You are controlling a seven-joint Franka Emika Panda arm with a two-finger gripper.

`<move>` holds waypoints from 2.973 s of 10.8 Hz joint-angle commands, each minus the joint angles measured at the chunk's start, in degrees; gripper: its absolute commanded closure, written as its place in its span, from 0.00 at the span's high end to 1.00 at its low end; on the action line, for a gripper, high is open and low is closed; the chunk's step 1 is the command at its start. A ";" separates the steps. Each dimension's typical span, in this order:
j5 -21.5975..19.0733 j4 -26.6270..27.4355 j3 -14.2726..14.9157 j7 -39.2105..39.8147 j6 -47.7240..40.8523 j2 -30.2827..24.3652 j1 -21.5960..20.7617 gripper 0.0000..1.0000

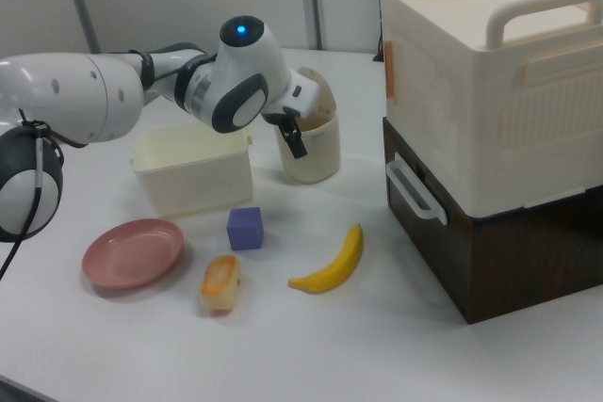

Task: Close the trash can

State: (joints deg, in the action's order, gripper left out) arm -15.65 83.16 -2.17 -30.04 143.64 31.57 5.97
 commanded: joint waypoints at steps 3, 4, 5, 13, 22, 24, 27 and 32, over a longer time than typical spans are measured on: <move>-5.53 -1.24 0.76 -0.81 -1.61 0.78 -0.26 1.00; -5.45 -1.24 0.76 -0.73 -1.78 0.51 -0.17 1.00; -5.71 -1.42 0.85 -0.72 -1.79 0.42 -0.09 1.00; -8.79 1.31 0.76 -0.81 -2.05 0.95 2.90 1.00; -8.79 -7.99 0.15 -2.39 1.64 7.35 -0.61 1.00; -8.79 -10.12 0.23 -3.62 1.73 9.64 -0.61 1.00; -8.79 -9.50 0.23 -3.71 2.25 12.36 -0.44 1.00; -8.79 -9.42 0.23 -3.54 4.02 12.46 -0.44 1.00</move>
State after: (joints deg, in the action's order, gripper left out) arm -23.19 74.11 -2.60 -33.08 147.02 43.08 6.06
